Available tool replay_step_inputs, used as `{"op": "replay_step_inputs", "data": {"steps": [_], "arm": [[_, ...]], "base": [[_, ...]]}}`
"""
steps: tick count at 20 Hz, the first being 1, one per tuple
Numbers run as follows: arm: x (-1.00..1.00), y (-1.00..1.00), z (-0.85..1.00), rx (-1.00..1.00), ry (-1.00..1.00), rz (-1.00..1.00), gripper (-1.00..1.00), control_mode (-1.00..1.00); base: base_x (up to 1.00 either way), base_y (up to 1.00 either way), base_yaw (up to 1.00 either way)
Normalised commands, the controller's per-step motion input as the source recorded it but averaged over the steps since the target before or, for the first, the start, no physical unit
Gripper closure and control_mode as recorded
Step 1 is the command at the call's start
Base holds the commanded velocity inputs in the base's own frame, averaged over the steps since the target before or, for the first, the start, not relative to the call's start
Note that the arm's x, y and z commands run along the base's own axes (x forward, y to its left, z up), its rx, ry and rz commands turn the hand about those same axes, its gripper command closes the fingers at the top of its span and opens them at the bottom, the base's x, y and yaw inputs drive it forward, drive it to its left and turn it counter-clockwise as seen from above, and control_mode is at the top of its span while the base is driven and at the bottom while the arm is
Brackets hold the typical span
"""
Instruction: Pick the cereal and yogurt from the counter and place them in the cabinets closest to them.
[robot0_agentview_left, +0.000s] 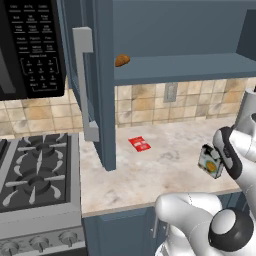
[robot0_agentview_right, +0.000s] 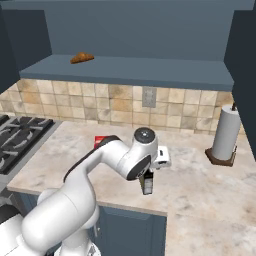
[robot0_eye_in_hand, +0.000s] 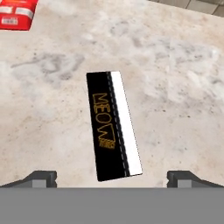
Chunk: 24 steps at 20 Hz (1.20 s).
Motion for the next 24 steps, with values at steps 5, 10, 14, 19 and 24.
{"op": "replay_step_inputs", "data": {"steps": [5, 10, 14, 19, 24], "arm": [[0.0, 0.0, -0.02, 0.0, 0.0, 0.0, -1.0, -1.0], [0.02, 0.0, -0.03, 0.0, 0.0, 0.0, -1.0, -1.0], [0.06, 0.01, -0.16, 0.0, 0.04, 0.0, -1.0, -1.0], [0.08, 0.02, -0.27, 0.0, 0.07, 0.0, -1.0, -1.0], [0.12, 0.0, -0.27, 0.0, 0.07, 0.0, -1.0, -1.0]], "base": [[0.0, 0.0, 0.0], [0.0, 0.0, 0.0], [0.0, 0.0, 0.0], [0.0, 0.0, 0.0], [0.0, 0.0, 0.0]]}}
